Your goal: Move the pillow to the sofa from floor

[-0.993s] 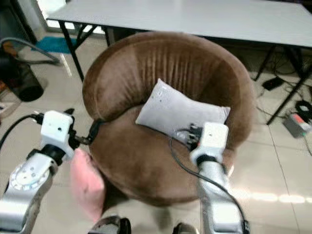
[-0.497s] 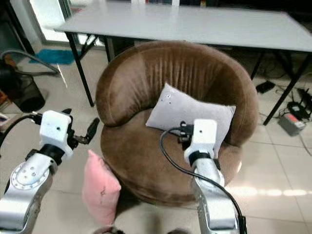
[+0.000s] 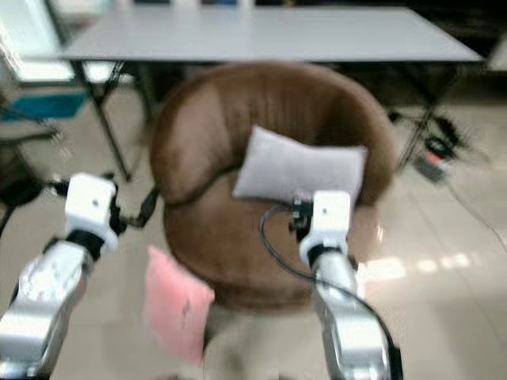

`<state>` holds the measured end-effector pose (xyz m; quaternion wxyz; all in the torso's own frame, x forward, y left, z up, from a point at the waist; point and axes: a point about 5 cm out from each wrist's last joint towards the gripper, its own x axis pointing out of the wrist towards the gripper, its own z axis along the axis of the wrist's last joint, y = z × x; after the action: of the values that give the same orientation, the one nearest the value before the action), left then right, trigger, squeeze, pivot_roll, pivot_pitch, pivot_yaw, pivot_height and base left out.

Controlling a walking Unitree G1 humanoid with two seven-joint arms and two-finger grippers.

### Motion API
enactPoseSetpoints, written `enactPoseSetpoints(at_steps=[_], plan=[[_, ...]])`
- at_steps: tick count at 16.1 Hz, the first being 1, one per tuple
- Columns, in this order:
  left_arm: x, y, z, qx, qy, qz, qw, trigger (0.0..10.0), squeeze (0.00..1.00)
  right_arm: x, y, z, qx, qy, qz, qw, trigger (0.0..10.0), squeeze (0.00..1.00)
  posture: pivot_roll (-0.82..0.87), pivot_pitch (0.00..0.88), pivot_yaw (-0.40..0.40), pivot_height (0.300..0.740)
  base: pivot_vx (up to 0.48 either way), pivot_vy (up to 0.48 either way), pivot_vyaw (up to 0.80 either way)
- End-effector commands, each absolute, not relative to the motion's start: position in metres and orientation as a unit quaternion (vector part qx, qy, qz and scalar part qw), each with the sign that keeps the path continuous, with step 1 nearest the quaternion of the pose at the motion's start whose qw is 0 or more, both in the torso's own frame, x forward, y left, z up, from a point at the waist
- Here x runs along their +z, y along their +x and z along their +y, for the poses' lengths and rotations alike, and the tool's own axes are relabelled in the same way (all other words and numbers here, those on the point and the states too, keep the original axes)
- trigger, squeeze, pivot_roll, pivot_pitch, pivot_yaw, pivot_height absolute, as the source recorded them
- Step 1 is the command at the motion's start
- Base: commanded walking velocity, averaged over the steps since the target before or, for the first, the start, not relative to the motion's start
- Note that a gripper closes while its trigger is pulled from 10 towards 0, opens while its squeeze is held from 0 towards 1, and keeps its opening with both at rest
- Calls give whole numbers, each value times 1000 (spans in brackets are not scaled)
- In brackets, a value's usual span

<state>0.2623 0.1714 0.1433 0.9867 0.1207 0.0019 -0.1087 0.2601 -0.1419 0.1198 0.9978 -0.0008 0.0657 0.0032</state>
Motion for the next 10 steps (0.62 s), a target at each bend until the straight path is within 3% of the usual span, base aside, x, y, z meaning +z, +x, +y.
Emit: enactPoseSetpoints(at_steps=[1, 10], plan=[[147, 264, 172, -107, 130, -6, 986, 10000, 0, 118, 259, -145, -4, 0, 73, 997, 10000, 0, 8, 57, 32, 740, 0, 409, -800], [144, 266, 167, -121, 126, -1, 985, 10000, 0, 116, 258, -144, -6, 7, 78, 997, 10000, 0, 10, 42, 39, 740, 0, 414, -800]])
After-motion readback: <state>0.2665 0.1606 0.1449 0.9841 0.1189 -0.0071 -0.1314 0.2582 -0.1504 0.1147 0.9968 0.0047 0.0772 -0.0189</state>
